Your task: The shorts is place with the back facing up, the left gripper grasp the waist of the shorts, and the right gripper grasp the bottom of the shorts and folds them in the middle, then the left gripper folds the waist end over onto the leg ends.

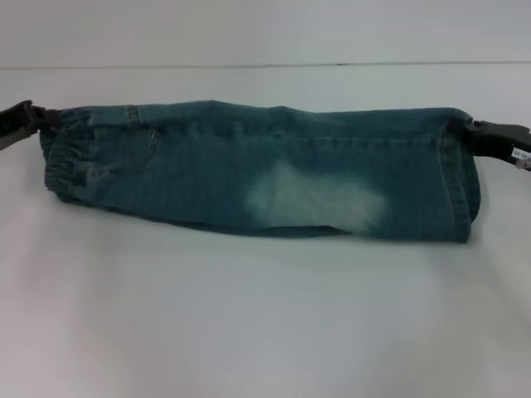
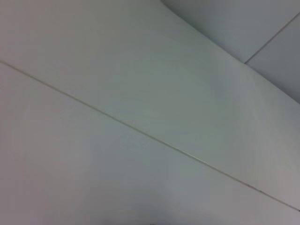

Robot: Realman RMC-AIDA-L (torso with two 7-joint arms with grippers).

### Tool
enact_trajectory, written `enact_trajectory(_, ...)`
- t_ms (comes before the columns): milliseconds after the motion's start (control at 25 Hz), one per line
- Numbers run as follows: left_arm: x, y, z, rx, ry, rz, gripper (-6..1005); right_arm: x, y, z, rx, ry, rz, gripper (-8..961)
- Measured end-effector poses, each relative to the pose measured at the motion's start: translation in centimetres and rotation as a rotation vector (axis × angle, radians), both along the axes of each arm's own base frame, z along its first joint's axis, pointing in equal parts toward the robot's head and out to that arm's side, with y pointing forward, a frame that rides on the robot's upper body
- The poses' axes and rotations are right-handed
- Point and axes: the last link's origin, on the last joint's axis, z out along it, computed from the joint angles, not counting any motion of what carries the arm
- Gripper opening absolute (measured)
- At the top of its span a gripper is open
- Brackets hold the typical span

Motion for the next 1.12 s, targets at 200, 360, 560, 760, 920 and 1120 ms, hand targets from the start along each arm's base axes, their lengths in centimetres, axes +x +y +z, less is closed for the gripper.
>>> enact_trajectory(200, 0.1, 0.0, -0.7, 0.001, 0.026, -0.027, 50, -0.2, 0.4, -0.3, 0.005, -0.015, 0.001, 6)
enact_trajectory(360, 0.1, 0.0, -1.1, 0.005, 0.027, -0.040, 50, -0.2, 0.8, -0.2, 0.018, -0.032, -0.011, 7)
enact_trajectory(560, -0.2, -0.3, -1.1, 0.022, 0.012, -0.034, 51, -0.2, 1.2, 0.0, 0.040, -0.047, -0.012, 7)
enact_trajectory(760, -0.4, -0.4, -1.1, 0.025, 0.014, -0.034, 51, -0.2, 1.6, 0.1, 0.051, -0.071, -0.021, 12)
enact_trajectory(920, -0.3, -0.4, -1.1, 0.025, 0.030, -0.052, 51, -0.3, 1.9, -0.1, 0.049, -0.081, -0.021, 17)
enact_trajectory(1120, 0.6, -0.3, -1.9, -0.009, 0.081, -0.137, 50, -0.8, 2.1, -0.8, 0.036, -0.073, -0.016, 22)
